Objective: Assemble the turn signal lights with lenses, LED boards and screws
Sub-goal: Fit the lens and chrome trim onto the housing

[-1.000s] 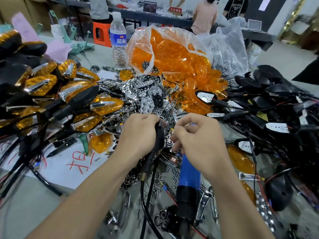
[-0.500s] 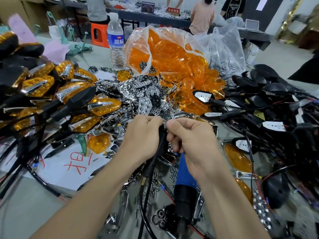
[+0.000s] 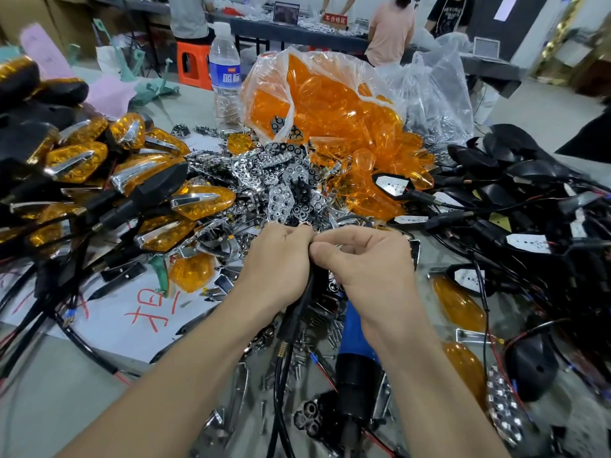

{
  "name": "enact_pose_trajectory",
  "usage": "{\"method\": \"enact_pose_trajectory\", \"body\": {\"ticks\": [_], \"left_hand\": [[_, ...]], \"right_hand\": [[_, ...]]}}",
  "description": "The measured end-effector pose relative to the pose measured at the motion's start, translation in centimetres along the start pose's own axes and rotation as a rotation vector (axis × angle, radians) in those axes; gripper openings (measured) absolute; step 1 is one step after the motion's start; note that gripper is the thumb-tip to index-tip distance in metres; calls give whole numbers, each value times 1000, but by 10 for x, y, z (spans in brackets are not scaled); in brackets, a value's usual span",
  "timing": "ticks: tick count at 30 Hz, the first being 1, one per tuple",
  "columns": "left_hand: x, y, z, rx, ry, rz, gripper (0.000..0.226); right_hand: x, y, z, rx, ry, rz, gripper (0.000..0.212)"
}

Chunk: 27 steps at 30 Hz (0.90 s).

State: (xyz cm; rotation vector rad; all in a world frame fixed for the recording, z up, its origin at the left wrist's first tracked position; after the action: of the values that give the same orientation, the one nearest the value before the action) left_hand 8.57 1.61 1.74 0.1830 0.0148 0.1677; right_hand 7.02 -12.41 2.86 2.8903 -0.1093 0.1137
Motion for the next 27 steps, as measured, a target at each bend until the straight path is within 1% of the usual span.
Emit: {"method": "enact_pose_trajectory", "body": {"ticks": [2,4,5,6,7,8,9,11,13,14,16,18,19,21,22,24,27], "left_hand": [[1,-2,-6,-67,55,-18,45],[1,-6,-10,-204,100,-57,44],[1,-6,-11,-262,117,-69,42],[2,-6,-12,-310,135,-81,40],[3,-6,-14,-351,155,-89,39],[4,-5,-15,-382,175,-91,40],[4,-3,-17,-403,193,-87,41],[6,0,-18,-434,214,-76,43],[5,3,-17,-494,238,-72,42],[5,3,-17,-556,260,-73,41],[3,3,-16,-724,291,-65,40],[2,9,-11,-802,240,-23,40],[2,13,-6,-782,189,-3,41],[-2,17,6,-752,96,-7,44],[-4,18,11,-760,80,-19,44],[-5,19,12,-784,110,-28,41],[-2,22,4,-753,212,-9,39]], "right_hand": [[-1,5,-1,-54,-5,69,17],[0,10,1,-28,-57,86,12],[0,19,0,-62,-71,129,20],[0,31,-3,-172,-67,184,33],[0,44,-9,-348,-51,235,44],[1,55,-14,-565,-45,255,51],[1,61,-14,-773,-73,223,53],[-6,63,-1,-1050,-232,51,51],[-20,54,14,-1223,-335,-106,61],[-27,49,17,-1254,-340,-126,67],[-37,41,18,-1290,-343,-83,81],[-40,35,21,-1284,-385,-36,92],[-41,33,22,-1256,-415,-20,91],[-41,32,24,-1209,-453,9,77],[-40,33,24,-1187,-457,11,69],[-38,39,26,-1053,-459,-3,58],[-34,56,20,-695,-427,69,50]]}}
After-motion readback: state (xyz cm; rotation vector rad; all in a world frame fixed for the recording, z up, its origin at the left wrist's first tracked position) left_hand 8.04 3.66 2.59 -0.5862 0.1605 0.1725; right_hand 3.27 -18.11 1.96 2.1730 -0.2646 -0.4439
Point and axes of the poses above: each hand's wrist, its own x-axis towards the middle knuckle, its own y-axis out of the back of the hand, z = x × y, the point moved 8 cm from there along x, towards the middle knuckle, and after that the axes turned 13 degrees about -x, right-handed, at the moved point
